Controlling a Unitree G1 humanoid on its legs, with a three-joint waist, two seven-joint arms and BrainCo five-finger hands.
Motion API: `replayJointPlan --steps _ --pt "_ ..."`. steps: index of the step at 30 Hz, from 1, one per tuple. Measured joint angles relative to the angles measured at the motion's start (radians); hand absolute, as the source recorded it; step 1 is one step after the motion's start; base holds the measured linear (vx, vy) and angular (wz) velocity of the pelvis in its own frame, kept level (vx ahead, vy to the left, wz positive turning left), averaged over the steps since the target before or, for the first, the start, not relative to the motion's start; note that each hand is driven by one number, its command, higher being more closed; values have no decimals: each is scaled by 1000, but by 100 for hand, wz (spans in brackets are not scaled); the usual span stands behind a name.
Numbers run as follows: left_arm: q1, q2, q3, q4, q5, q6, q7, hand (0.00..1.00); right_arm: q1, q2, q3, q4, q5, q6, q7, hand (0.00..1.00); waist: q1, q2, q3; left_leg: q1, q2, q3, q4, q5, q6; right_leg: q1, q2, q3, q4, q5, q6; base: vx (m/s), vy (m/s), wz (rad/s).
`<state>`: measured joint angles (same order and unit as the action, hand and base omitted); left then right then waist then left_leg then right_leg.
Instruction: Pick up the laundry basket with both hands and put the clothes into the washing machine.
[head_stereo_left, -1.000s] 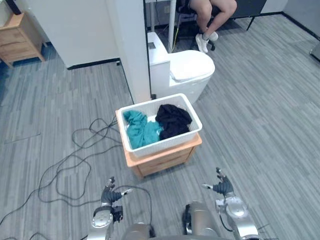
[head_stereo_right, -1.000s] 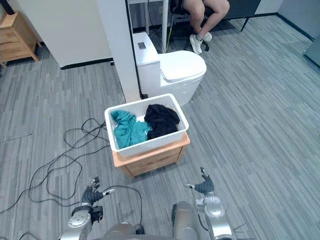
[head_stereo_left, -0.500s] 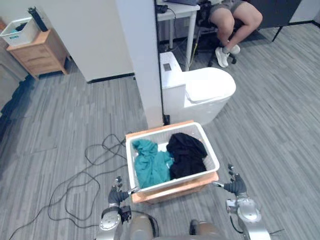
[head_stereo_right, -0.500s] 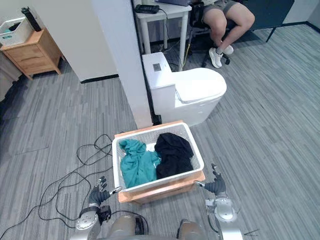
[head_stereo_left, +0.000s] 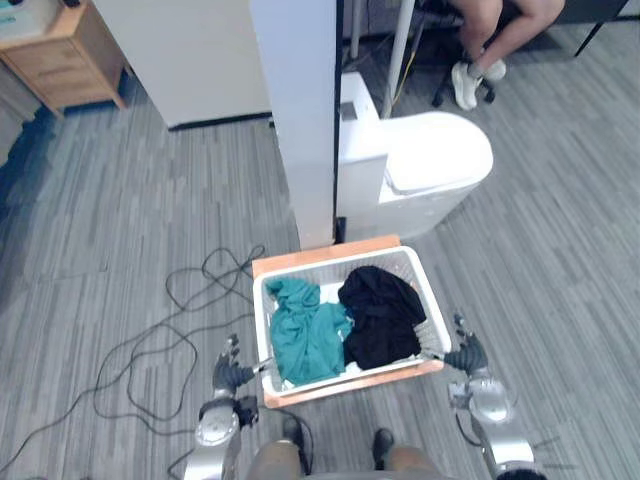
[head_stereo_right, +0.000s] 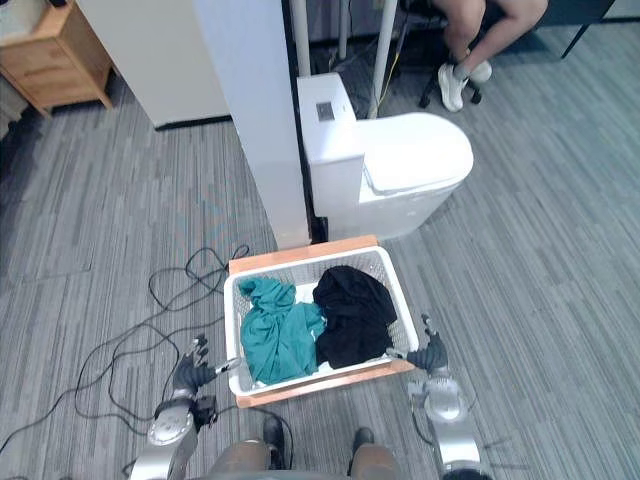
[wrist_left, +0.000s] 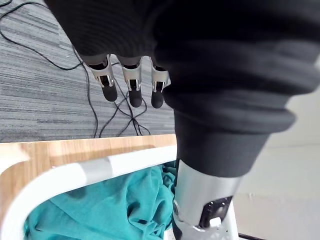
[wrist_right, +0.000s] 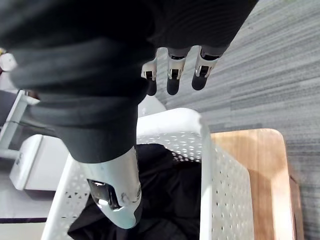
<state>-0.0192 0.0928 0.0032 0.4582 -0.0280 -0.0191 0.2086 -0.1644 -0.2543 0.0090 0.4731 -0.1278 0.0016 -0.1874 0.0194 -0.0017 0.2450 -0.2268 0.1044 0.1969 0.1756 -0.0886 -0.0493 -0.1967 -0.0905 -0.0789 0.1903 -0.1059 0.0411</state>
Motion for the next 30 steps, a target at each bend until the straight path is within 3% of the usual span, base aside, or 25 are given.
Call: replayJointPlan --steps 4,5,11,18,21,23,25,28,30 --pt "-163 10 -25 128 -1 0 35 0 -171 -10 27 118 13 9 -28 0 11 3 62 -53 7 0 31 0 0 -46 -2 6 11 0 0 -75 -15 -4" --pt "-217 16 -35 169 -1 0 40 100 -223 -16 35 152 21 11 -34 100 22 5 83 -67 12 1 40 1 0 -63 1 11 23 0 0 -95 -19 -9" --pt "-381 35 -44 259 -1 4 68 100 -414 -48 62 255 55 28 -36 100 25 20 125 -107 19 2 49 27 -3 -115 9 27 54 1 -2 -98 -33 -4" --pt "-412 79 -44 233 -11 12 103 100 -413 -57 79 248 119 28 -58 100 23 30 143 -113 19 8 -3 61 -12 -162 24 53 56 24 -14 -99 -23 -12" --pt "-365 88 -44 118 -12 23 105 100 -364 -65 61 128 123 43 -74 100 21 29 174 -105 23 29 -3 63 -9 -162 31 80 40 48 -12 -92 0 -25" --pt "-258 79 -44 -46 -10 24 108 100 -243 -64 33 -64 125 43 -78 100 18 29 175 -83 26 54 -10 63 -9 -148 37 110 10 79 -6 -38 28 -41" --pt "-145 73 -41 -196 -7 25 121 100 -146 -35 9 -206 117 41 -81 100 -7 29 174 -37 20 58 -27 63 -9 -106 39 121 -19 87 1 -4 23 -31" --pt "3 45 -35 -382 2 24 119 100 3 2 -12 -383 86 21 -72 100 -11 25 169 27 23 102 -44 49 -2 -50 49 163 -70 109 11 -3 21 -44" --pt "105 24 -27 -465 2 24 108 100 103 30 -27 -490 63 16 -55 100 -18 20 134 55 22 143 -58 42 1 -33 52 202 -111 132 21 8 29 -59"
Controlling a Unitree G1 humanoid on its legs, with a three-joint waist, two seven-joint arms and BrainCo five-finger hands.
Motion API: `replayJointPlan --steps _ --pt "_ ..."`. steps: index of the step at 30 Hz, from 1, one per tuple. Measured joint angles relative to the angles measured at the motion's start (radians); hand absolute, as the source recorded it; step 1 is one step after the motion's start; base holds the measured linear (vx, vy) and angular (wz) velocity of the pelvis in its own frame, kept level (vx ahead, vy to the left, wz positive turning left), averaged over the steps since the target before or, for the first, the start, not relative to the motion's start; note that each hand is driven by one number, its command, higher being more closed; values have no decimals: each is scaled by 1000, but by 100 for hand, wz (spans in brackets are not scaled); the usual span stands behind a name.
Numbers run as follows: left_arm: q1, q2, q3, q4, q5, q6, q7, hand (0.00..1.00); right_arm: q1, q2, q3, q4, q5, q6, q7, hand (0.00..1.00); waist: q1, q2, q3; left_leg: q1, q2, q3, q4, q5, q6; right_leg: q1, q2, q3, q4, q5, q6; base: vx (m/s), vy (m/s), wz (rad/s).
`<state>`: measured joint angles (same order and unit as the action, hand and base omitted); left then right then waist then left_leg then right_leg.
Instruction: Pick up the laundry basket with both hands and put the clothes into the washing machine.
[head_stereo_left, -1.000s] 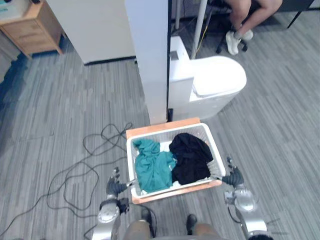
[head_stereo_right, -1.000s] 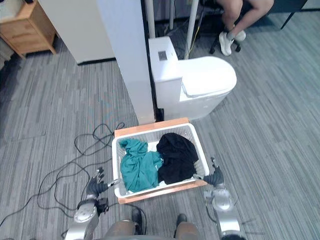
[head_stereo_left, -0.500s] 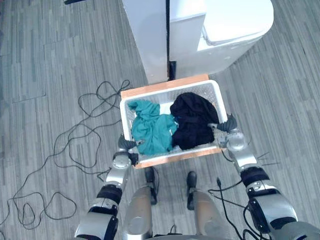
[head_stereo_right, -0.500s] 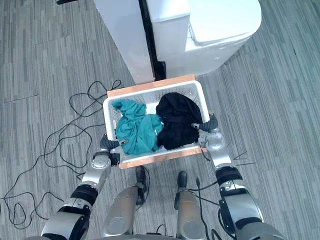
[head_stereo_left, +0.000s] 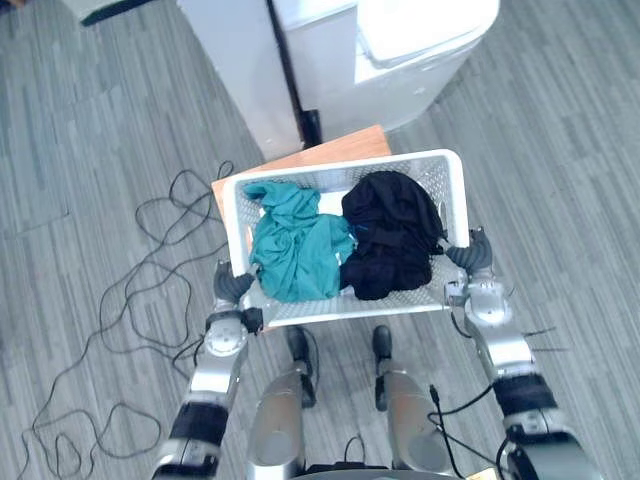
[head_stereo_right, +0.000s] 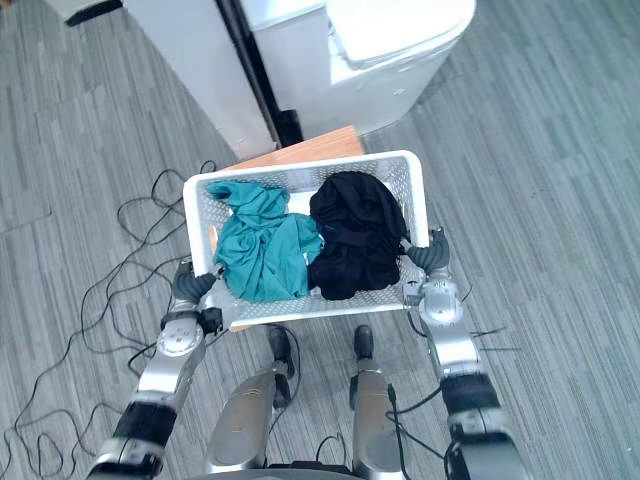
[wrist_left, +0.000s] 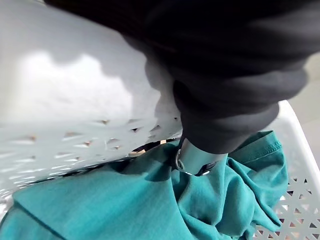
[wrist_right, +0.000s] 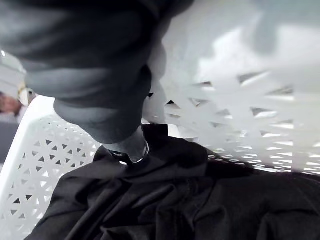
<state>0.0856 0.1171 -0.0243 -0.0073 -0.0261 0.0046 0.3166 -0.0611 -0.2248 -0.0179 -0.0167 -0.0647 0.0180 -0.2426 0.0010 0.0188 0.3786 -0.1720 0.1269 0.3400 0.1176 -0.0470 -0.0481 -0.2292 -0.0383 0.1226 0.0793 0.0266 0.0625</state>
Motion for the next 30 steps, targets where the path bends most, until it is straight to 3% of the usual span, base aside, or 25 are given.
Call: replayJointPlan --steps 3,7,9,10,11,13,14,15,16,17,18,19,20,21,22,24,26,27,28,29,30 --pt "121 -28 4 -75 0 1 -47 100 132 36 -18 -102 -49 -2 43 100 -23 -12 -56 59 6 75 9 -32 -3 26 9 73 -15 10 5 53 36 -70" --pt "141 -33 5 -80 0 2 -74 100 204 53 -25 -138 -73 -10 51 100 -52 -30 -106 123 40 221 84 -109 -8 28 39 174 -21 36 26 15 50 -116" --pt "142 -34 5 -79 0 7 -75 100 204 61 -27 -137 -73 -10 51 100 -57 -36 -125 157 66 324 109 -140 -11 14 17 42 -45 24 -17 -57 18 -157" --pt "142 -33 5 -79 0 9 -75 100 205 66 -29 -133 -75 -11 52 100 -69 -31 -129 186 88 391 115 -146 -7 1 -26 -156 -11 -4 -86 11 34 -148" --pt "140 -27 5 -79 0 9 -76 100 206 70 -29 -117 -76 -13 53 100 -76 -32 -132 216 103 450 122 -155 -11 -14 -93 -384 56 -26 -131 36 37 -149" --pt "144 -28 4 -78 1 13 -78 100 206 77 -35 -80 -79 -14 68 100 -76 -32 -150 264 124 538 151 -180 -40 -19 -193 -669 172 -40 -186 111 -40 -157" --pt "147 -28 5 -76 9 19 -78 100 205 80 -35 -57 -94 -14 74 100 -74 -26 -163 287 155 582 200 -207 -59 -20 -204 -736 226 -41 -164 167 -116 -161" --pt "147 -29 5 -73 17 20 -78 100 204 80 -35 -47 -96 -14 76 100 -74 -22 -163 300 179 593 235 -219 -61 -24 -194 -725 246 -53 -138 206 -197 -161" --pt "150 -30 5 -62 23 21 -78 100 204 79 -32 -28 -98 -14 79 100 -71 -16 -165 317 242 592 344 -227 -66 -34 -154 -660 276 -78 -106 285 -312 -180" --pt "168 -36 5 -57 26 28 -78 100 203 70 -23 -16 -102 -13 83 100 -58 -1 -171 316 335 568 524 -223 6 -34 -95 -588 290 -109 -117 239 -270 -192" --pt "179 -38 3 -55 27 30 -78 100 202 60 -19 -9 -103 -12 85 100 -48 9 -176 288 385 531 627 -207 118 -31 -57 -551 293 -125 -133 260 -264 -210" --pt "193 -34 -7 -43 28 29 -78 100 203 43 -15 0 -103 -10 90 100 -36 26 -187 216 442 377 800 -151 274 -11 5 -490 280 -140 -144 112 -97 -168" --pt "195 -34 -9 -31 27 30 -78 100 199 34 -10 3 -103 -10 91 100 -29 33 -191 179 432 282 859 -159 255 -1 30 -461 277 -149 -150 263 -101 -190" --pt "195 -53 -15 -7 27 30 -77 100 193 16 -9 3 -103 -9 91 100 -24 38 -194 96 346 96 922 -203 182 20 59 -407 267 -155 -161 211 5 -156" --pt "198 -69 -18 4 27 30 -77 100 193 1 -9 3 -103 -7 91 100 -16 37 -193 51 258 -14 923 -230 147 42 72 -362 253 -153 -169 337 37 -160" --pt "220 -84 -29 7 27 29 -77 100 193 -18 -9 3 -103 -6 91 100 9 36 -194 -28 88 -173 812 -271 106 105 80 -285 207 -152 -171 308 88 -142" --pt "222 -82 -31 7 27 29 -77 100 191 -23 -6 3 -103 -6 92 100 25 39 -197 -97 -23 -269 588 -271 79 158 70 -250 146 -151 -170 333 143 -116" --pt "222 -82 -30 7 27 29 -76 100 189 -30 -5 3 -103 -6 92 100 37 44 -201 -117 -64 -314 384 -226 10 189 65 -225 104 -151 -168 374 181 -89" --pt "223 -83 -30 7 27 29 -76 100 189 -33 -4 4 -103 -6 92 100 40 49 -205 -122 -71 -316 304 -202 -19 203 65 -218 85 -152 -167 409 207 -80" --pt "225 -86 -29 7 27 29 -76 100 185 -34 0 15 -103 -6 92 100 47 52 -209 -118 -77 -307 199 -94 -23 241 62 -193 49 -157 -151 320 153 -53" --pt "231 -87 -30 7 27 29 -77 100 184 -33 4 25 -103 -6 92 100 52 49 -217 -96 -79 -295 171 -46 -13 259 58 -177 32 -159 -142 461 203 -51"
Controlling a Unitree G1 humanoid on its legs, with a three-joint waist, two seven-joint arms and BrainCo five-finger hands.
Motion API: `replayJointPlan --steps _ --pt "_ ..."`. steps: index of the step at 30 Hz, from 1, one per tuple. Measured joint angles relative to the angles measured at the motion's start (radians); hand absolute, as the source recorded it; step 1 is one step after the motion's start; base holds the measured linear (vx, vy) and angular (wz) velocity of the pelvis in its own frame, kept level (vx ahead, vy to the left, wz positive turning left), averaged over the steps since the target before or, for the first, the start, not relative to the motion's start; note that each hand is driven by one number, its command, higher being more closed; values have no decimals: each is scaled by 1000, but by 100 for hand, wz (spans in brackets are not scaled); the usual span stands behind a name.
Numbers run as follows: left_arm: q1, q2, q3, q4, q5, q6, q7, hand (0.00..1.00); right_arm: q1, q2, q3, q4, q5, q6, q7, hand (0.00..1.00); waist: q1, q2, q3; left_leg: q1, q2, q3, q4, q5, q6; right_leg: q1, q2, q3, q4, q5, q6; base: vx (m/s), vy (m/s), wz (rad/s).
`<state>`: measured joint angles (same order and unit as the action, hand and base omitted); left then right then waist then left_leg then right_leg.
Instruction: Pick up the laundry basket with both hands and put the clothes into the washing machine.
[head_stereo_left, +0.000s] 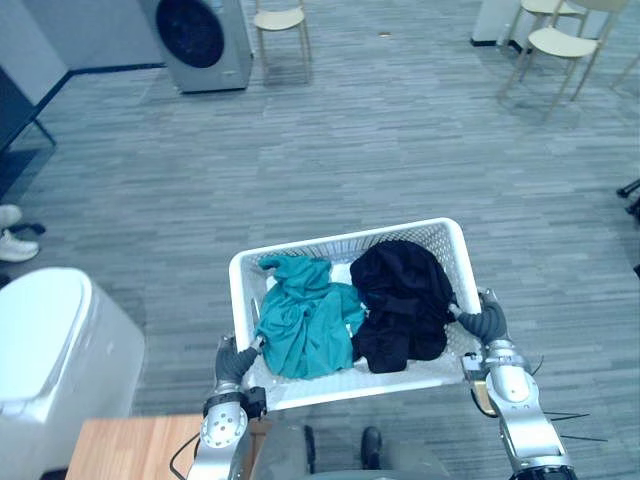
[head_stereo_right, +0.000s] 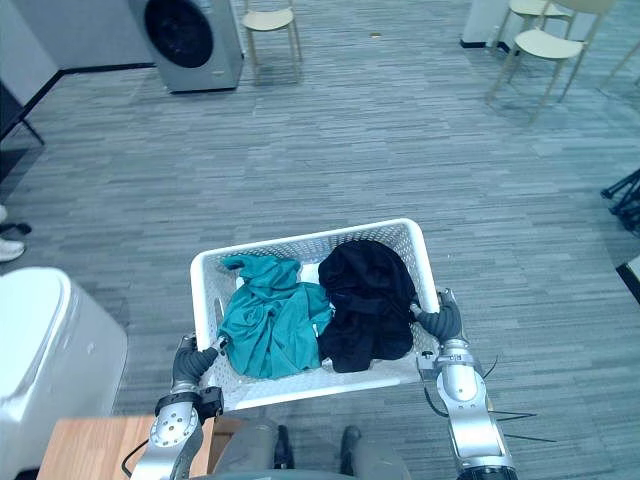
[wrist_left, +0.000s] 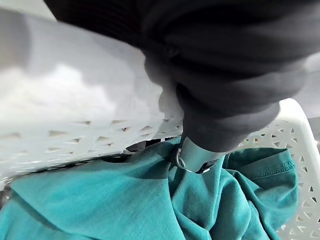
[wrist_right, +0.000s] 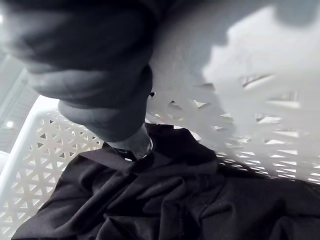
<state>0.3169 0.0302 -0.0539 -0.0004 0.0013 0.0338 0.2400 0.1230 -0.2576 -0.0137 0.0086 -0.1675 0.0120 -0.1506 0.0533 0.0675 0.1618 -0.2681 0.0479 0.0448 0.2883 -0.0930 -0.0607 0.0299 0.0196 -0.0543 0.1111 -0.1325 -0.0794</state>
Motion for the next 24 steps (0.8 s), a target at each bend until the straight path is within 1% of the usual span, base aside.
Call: replayJointPlan --steps 1,2,3,4,5,6,7,8,9,10,11,12,13,14,15,16,17,18,19,20,21,22,23,24 --pt "9 4 0 0 0 0 0 100 -1 3 8 16 0 0 0 100 3 -8 -19 25 -10 25 -19 45 39 17 -11 17 -14 -9 27 499 202 -34" --pt "11 4 0 0 1 0 0 100 -2 4 11 30 0 0 0 100 3 -21 -41 25 -28 36 16 31 99 20 -35 30 6 -31 82 508 204 -23" --pt "12 4 0 0 2 0 0 100 -3 5 11 38 0 -1 -1 100 3 -26 -46 25 -36 44 38 16 127 20 -47 32 30 -44 105 497 200 -14" --pt "12 1 -1 4 7 1 0 100 -7 6 11 63 0 -3 -1 100 3 -30 -48 48 -50 63 66 -30 151 4 -71 36 130 -82 150 492 216 -22" --pt "13 4 -3 12 9 2 0 100 -13 11 12 88 -11 -3 0 100 8 -32 -48 94 -62 90 62 -58 164 -61 -96 49 323 -115 217 475 218 -28" --pt "14 11 -5 15 9 4 0 100 -16 16 12 97 -21 -3 1 100 9 -35 -47 119 -71 97 54 -71 169 -103 -110 52 442 -118 271 455 209 -14" --pt "15 30 -7 31 9 9 0 100 -16 25 18 117 -40 -3 4 100 -12 -40 -47 199 -103 91 24 -96 188 -198 -172 26 728 -93 309 361 140 6" --pt "18 34 -7 33 9 14 0 100 -16 28 21 128 -40 -3 7 100 -18 -39 -47 234 -109 91 9 -106 192 -221 -194 11 813 -102 284 468 135 10" --pt "22 39 -7 34 9 22 1 100 -16 39 21 150 -40 -3 16 100 -23 -32 -51 294 -111 91 -22 -121 192 -264 -228 -35 911 -121 211 444 88 -3" --pt "21 46 -7 33 9 22 2 100 -18 43 22 157 -40 -3 18 100 -24 -30 -52 318 -109 90 -41 -124 189 -286 -239 -59 918 -131 189 515 62 -11" --pt "18 62 -7 32 9 22 3 100 -31 50 24 164 -39 -3 21 100 -34 -24 -55 354 -97 85 -79 -141 184 -341 -242 -97 877 -151 155 411 21 -14" --pt "14 78 -7 33 9 22 4 100 -39 57 25 164 -39 -3 22 100 -41 -26 -54 374 -90 85 -106 -146 175 -383 -236 -114 813 -161 138 421 -21 -23" --pt "8 88 -8 33 9 23 3 100 -40 56 25 164 -39 -3 24 100 -43 -18 -51 402 -67 86 -132 -158 156 -438 -200 -121 676 -155 130 520 -79 -18" --pt "0 94 -14 34 9 23 3 100 -37 56 24 166 -38 -3 24 100 -53 -2 -42 439 -37 84 -156 -169 135 -459 -150 -121 448 -85 134 524 -100 -4" --pt "-2 96 -15 37 9 23 3 100 -33 56 23 166 -38 -3 24 100 -65 -4 -41 455 -29 81 -163 -175 125 -454 -136 -117 306 -24 147 455 -112 20" --pt "-4 100 -15 41 10 23 3 100 -28 59 24 166 -37 -3 24 100 -75 -23 -43 481 -34 74 -173 -184 110 -446 -128 -100 128 57 161 528 -183 41" --pt "-5 110 -25 50 12 23 3 100 -14 59 23 165 -37 -2 24 100 -93 -61 -47 542 -56 43 -184 -216 58 -452 -140 -45 20 116 160 565 -217 51" --pt "-3 115 -33 56 13 23 3 100 1 58 22 162 -38 -2 24 100 -102 -77 -54 568 -63 28 -180 -229 41 -454 -147 -25 33 145 149 739 -294 55" --pt "-6 102 -45 76 15 23 3 100 20 50 17 164 -38 -1 23 100 -107 -50 -65 590 -35 7 -154 -250 38 -457 -130 -27 98 237 143 528 -209 37" --pt "-4 69 -49 91 23 24 3 100 37 39 9 164 -38 7 23 100 -98 -9 -83 558 11 -10 -44 -260 22 -467 -107 -39 170 244 137 639 -261 24" --pt "-2 54 -49 90 35 24 3 100 38 36 6 163 -37 13 23 100 -95 24 -80 463 53 -22 195 -239 -9 -459 -84 -69 225 181 104 486 -219 14" --pt "-4 47 -48 90 38 24 3 100 38 32 4 161 -36 13 23 100 -96 43 -65 411 79 -22 333 -192 -50 -433 -68 -84 239 152 93 722 -364 14" --pt "3 34 -46 91 38 25 3 100 39 29 2 161 -33 17 23 100 -91 67 -46 303 129 -22 587 16 -70 -370 -37 -98 242 102 73 727 -345 9" --pt "20 27 -43 90 38 26 3 100 43 32 2 159 -29 21 22 100 -77 80 -36 206 191 4 810 22 -61 -289 -11 -112 221 64 58 726 -314 3"
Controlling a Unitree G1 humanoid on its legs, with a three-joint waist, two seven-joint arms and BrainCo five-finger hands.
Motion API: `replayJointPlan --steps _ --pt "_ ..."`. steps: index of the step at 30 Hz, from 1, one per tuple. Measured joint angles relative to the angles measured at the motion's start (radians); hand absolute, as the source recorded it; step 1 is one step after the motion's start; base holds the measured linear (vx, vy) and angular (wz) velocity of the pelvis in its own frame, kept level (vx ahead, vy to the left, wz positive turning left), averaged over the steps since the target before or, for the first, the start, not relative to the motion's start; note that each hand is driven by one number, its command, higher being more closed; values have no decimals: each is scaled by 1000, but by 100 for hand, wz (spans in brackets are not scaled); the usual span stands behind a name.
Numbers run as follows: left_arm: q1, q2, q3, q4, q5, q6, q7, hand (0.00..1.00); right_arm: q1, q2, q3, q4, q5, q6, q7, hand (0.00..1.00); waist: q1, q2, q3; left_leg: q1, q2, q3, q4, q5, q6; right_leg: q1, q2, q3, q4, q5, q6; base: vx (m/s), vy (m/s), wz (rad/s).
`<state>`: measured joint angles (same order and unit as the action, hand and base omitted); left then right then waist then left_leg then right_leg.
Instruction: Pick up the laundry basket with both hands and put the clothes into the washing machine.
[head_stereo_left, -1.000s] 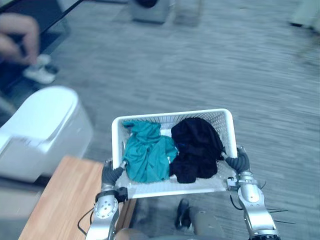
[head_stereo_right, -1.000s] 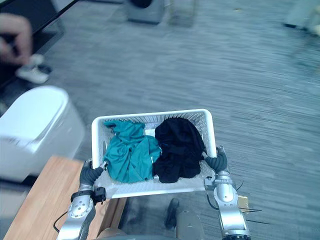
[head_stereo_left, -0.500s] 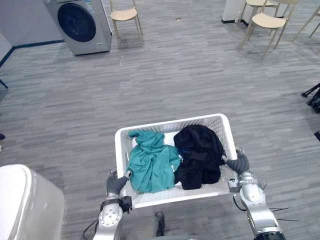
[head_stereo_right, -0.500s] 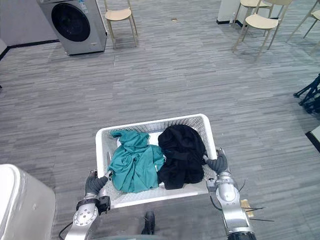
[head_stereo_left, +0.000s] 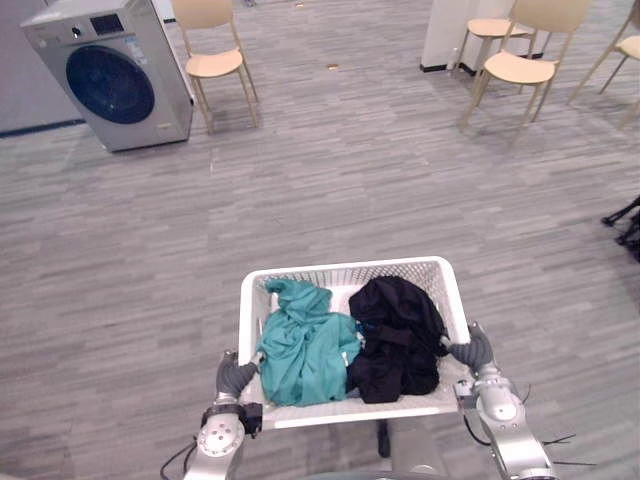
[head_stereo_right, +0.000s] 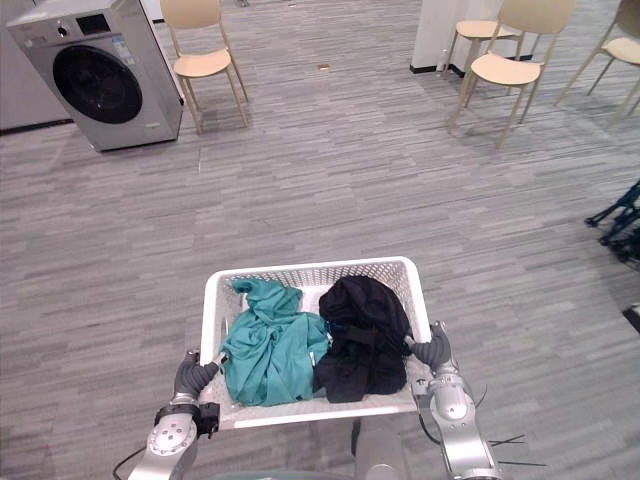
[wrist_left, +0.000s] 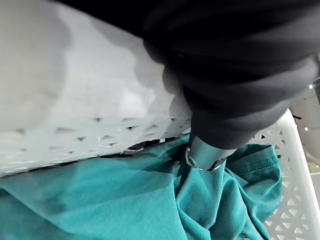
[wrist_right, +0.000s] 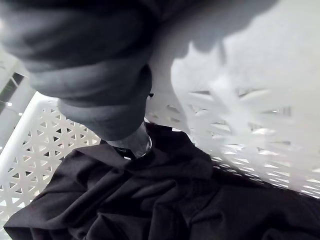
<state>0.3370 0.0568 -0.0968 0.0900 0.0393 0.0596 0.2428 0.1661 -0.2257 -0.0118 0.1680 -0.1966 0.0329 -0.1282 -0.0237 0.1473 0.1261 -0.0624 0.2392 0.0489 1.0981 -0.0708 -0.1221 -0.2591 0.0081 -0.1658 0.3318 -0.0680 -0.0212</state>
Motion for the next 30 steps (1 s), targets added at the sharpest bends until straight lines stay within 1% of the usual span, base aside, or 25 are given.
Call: replayJointPlan --steps 1,3,6,7,8,10,12,13,14,15,16,17,18,19,20,21,22,23,24,25,26,27,28,29,30 --pt "5 -2 1 0 0 0 0 100 1 1 -1 -1 6 0 -2 100 7 -3 9 -41 16 21 74 -15 21 48 9 -1 -18 -12 -9 484 -154 -6" --pt "12 -4 3 -2 -3 -1 0 100 8 -1 -1 -43 20 0 -4 100 41 -23 22 -170 21 125 101 -90 105 212 6 11 -123 -41 -20 570 -129 -3" --pt "11 -15 20 -29 -5 -6 0 100 -15 -3 -1 -65 30 0 -4 100 66 -25 21 -276 -37 207 -188 -142 111 309 -11 24 -220 -56 -7 489 -23 -7" --pt "13 -26 28 -45 -4 -7 0 100 -35 -7 -1 -62 30 0 -4 100 75 -26 21 -291 -93 199 -463 -127 93 343 -26 31 -249 -73 5 661 75 -14" --pt "15 -35 32 -53 -3 -7 -1 100 -53 -8 -1 -47 30 -2 -3 100 80 -21 19 -284 -127 187 -778 -61 23 386 -33 36 -283 -92 21 573 90 -15" --pt "15 -45 34 -67 0 -6 0 100 -71 -20 1 -21 30 -6 -2 100 103 2 22 -314 -99 152 -980 -20 -28 455 -8 53 -312 -132 50 650 173 -24" --pt "16 -40 33 -66 3 4 -1 100 -70 -12 -1 17 29 -6 -2 100 117 -25 18 -316 -113 171 -919 110 38 553 -48 48 -329 -175 98 800 278 -11" --pt "27 -43 33 -67 6 6 -1 100 -56 -8 0 20 29 -7 -2 100 117 -68 -5 -311 -159 175 -899 183 140 572 -92 46 -316 -185 124 957 295 14" --pt "30 -43 29 -67 12 7 -2 100 -51 -2 -6 22 28 -9 -2 100 112 -103 -15 -308 -207 183 -857 192 229 560 -149 45 -226 -196 160 959 282 26" --pt "26 -41 27 -67 13 7 -3 100 -49 3 -16 23 28 -9 -2 100 107 -119 -13 -301 -228 191 -834 167 249 535 -179 48 -143 -197 184 778 257 36" --pt "25 -38 16 -66 15 11 -6 100 -47 4 -32 36 23 -9 0 100 95 -122 -11 -274 -253 193 -783 84 263 456 -211 76 88 -153 260 728 271 31" --pt "20 -32 10 -63 23 15 -7 100 -48 15 -37 57 16 -10 1 100 89 -130 -4 -214 -279 183 -761 -2 266 352 -233 134 381 -28 284 702 274 24" --pt "13 -17 10 -62 24 17 -8 100 -46 28 -39 61 15 -10 2 100 88 -141 6 -171 -297 173 -763 -34 267 305 -246 148 520 10 282 657 245 20" --pt "7 6 10 -56 34 24 -8 100 -39 44 -37 73 13 -10 2 100 79 -150 14 -78 -323 162 -769 -88 274 212 -256 145 730 -42 203 515 170 21" --pt "9 10 11 -56 35 25 -8 100 -34 49 -31 78 8 -10 2 100 65 -145 14 -34 -328 153 -778 -108 281 173 -250 136 781 -73 151 648 187 38" --pt "8 10 11 -57 38 25 -8 100 -18 49 -27 79 4 -14 1 100 50 -123 11 47 -328 120 -809 -143 292 86 -211 113 798 -126 87 675 164 50" --pt "4 13 11 -57 42 25 -8 100 -11 50 -27 76 3 -18 1 100 33 -118 10 95 -329 92 -841 -157 292 15 -177 93 751 -159 70 821 160 82" --pt "-12 38 2 -57 42 24 -8 100 -2 55 -27 58 5 -20 1 100 10 -100 6 173 -329 55 -896 -173 286 -90 -126 80 563 -184 72 865 100 79" --pt "-16 49 -2 -57 42 24 -9 100 3 56 -27 50 7 -20 1 100 3 -100 6 203 -331 33 -916 -179 279 -119 -109 78 464 -177 75 747 39 87" --pt "-26 63 -11 -55 42 24 -10 100 12 61 -31 40 9 -20 0 100 -11 -106 9 248 -333 2 -945 -187 267 -152 -89 76 299 -142 81 790 -20 92" --pt "-42 73 -21 -51 42 24 -16 100 30 65 -39 30 11 -18 -2 100 -21 -119 15 312 -334 -33 -973 -200 246 -166 -76 74 60 -51 91 826 -69 116" --pt "-46 78 -25 -51 43 23 -21 100 55 76 -48 5 13 -14 -3 100 -25 -150 10 364 -350 -72 -994 -212 227 -168 -78 77 -138 30 118 833 -101 108" --pt "-44 84 -30 -51 43 23 -21 100 68 80 -50 -11 12 -13 -4 100 -26 -169 10 397 -360 -95 -997 -224 207 -176 -85 89 -166 35 117 1053 -170 103" --pt "-31 66 -42 -32 44 25 -23 100 89 68 -51 -31 12 -8 -5 100 -40 -148 -3 461 -331 -133 -966 -263 181 -186 -60 108 -71 197 15 893 -165 70" --pt "-23 52 -42 -30 44 26 -23 100 90 59 -51 -33 11 -1 -5 100 -38 -128 -12 464 -311 -137 -932 -264 178 -188 -56 89 -24 219 6 1076 -191 61"
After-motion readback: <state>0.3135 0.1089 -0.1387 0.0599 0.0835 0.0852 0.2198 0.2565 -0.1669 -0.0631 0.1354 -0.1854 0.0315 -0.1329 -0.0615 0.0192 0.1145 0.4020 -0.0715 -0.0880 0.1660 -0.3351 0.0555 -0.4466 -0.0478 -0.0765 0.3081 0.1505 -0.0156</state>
